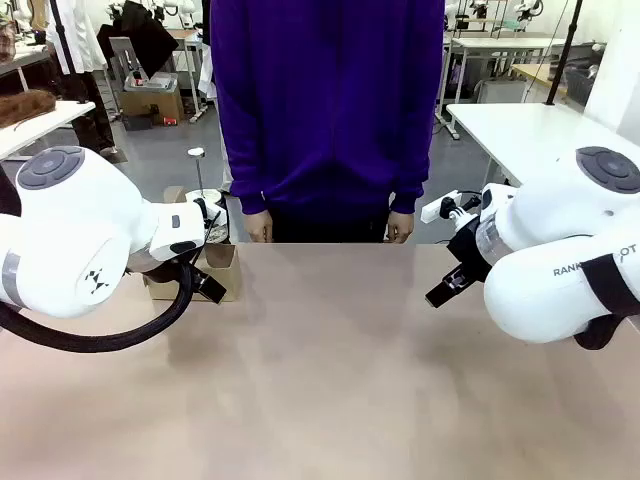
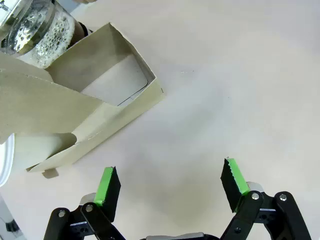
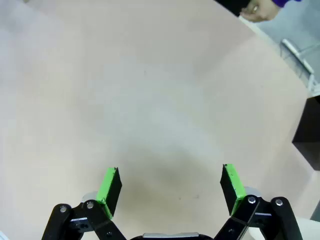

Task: Pour a drink into a cup and package it in a carrier.
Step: Pick up the 600 ml Paper Cup and place it in the middle top area of the table.

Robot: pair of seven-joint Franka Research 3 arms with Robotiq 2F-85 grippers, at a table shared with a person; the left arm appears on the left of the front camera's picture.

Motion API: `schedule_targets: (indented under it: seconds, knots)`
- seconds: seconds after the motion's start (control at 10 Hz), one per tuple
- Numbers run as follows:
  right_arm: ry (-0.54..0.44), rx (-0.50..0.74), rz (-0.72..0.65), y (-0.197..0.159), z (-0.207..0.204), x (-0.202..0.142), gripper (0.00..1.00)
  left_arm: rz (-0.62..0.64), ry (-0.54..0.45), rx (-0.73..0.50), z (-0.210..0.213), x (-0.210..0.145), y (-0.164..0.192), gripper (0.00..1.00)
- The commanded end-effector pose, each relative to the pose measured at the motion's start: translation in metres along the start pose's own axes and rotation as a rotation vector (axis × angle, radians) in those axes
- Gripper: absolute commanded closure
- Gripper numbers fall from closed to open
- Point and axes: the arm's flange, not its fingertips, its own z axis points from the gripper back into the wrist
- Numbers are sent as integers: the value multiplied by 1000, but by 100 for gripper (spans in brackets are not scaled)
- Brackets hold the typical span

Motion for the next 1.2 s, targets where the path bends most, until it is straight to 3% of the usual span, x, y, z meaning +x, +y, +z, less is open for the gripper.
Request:
schedule_targets:
  seconds: [0.0,1.0,1.1]
  knots:
    - [0,0,0,0,0,0,0,0,0,0,0,0,0,0]
    - [0,0,1,0,0,0,0,0,0,0,0,0,0,0]
    - [-16,24,0,-15,20,26,0,0,0,0,0,0,0,0]
